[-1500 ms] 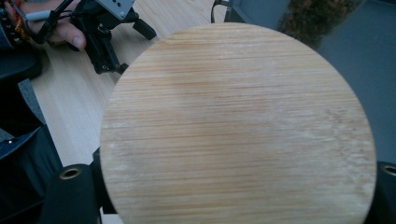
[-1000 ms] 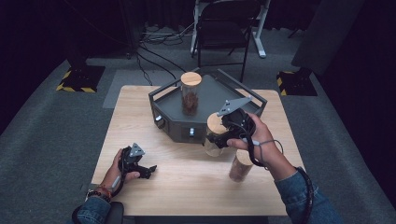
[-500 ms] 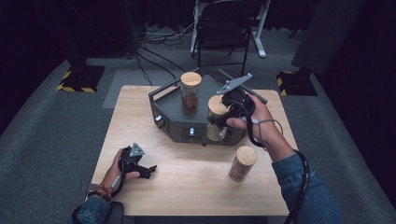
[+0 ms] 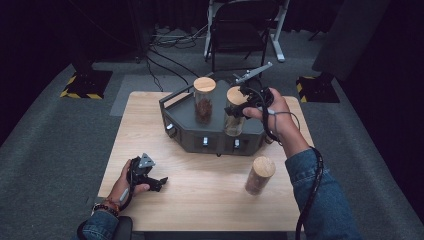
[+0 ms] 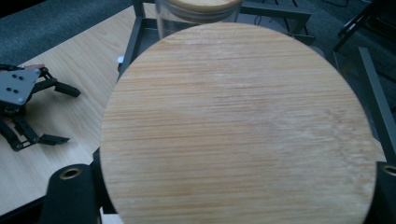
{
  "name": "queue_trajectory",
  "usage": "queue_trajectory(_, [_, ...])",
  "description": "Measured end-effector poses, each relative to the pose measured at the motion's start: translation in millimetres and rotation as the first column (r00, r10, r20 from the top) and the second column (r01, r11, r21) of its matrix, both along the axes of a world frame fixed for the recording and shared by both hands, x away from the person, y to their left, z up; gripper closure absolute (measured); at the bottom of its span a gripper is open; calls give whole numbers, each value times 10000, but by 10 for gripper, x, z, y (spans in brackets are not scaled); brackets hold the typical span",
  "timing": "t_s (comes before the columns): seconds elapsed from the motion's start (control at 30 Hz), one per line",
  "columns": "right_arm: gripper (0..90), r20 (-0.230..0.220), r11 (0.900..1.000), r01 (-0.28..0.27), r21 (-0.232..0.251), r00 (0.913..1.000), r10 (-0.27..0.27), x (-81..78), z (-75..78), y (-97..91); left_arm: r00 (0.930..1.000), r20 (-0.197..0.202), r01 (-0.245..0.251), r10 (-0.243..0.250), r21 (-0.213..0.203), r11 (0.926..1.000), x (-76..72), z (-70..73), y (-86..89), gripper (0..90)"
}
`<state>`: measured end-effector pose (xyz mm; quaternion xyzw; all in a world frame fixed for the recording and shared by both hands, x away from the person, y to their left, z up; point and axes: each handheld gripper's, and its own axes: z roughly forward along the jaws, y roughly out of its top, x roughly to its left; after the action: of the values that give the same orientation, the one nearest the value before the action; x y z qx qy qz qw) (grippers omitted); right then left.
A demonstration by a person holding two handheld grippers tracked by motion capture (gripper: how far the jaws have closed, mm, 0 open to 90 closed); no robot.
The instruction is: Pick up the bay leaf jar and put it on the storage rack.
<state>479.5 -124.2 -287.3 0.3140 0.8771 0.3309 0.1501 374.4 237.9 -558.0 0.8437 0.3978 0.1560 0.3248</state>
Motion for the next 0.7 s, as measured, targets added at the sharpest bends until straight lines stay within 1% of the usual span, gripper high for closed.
queue_trajectory(0.2, [250, 3, 9995, 305, 94, 9995, -305, 119, 6, 1, 10000, -2, 4, -4, 5, 10000, 0, 0, 0, 0])
queue_trajectory(0.27, [250, -73, 9991, 408, 124, 9991, -407, 164, -5, 1, 10000, -1, 7, -7, 6, 10000, 0, 0, 1, 0])
queue_trajectory(0.33, [250, -24, 9982, 605, 28, 9982, -605, 224, -31, 5, 10000, 9, -7, 7, -1, 10000, 0, 0, 0, 0])
queue_trajectory(0.4, [250, -87, 9968, 796, 77, 9968, -795, 273, -54, 3, 10000, 1, -12, 12, -11, 10000, 0, 0, 0, 0])
queue_trajectory(0.5, [250, -234, 9958, 906, 163, 9957, -902, 340, -98, 10, 10000, 2, -9, 9, -9, 10000, 0, 0, 0, 0])
queue_trajectory(0.7, [250, -330, 9932, 1152, 155, 9929, -1147, 434, -180, 37, 10000, -8, -3, 3, -8, 10000, 0, 1, 0, 0])
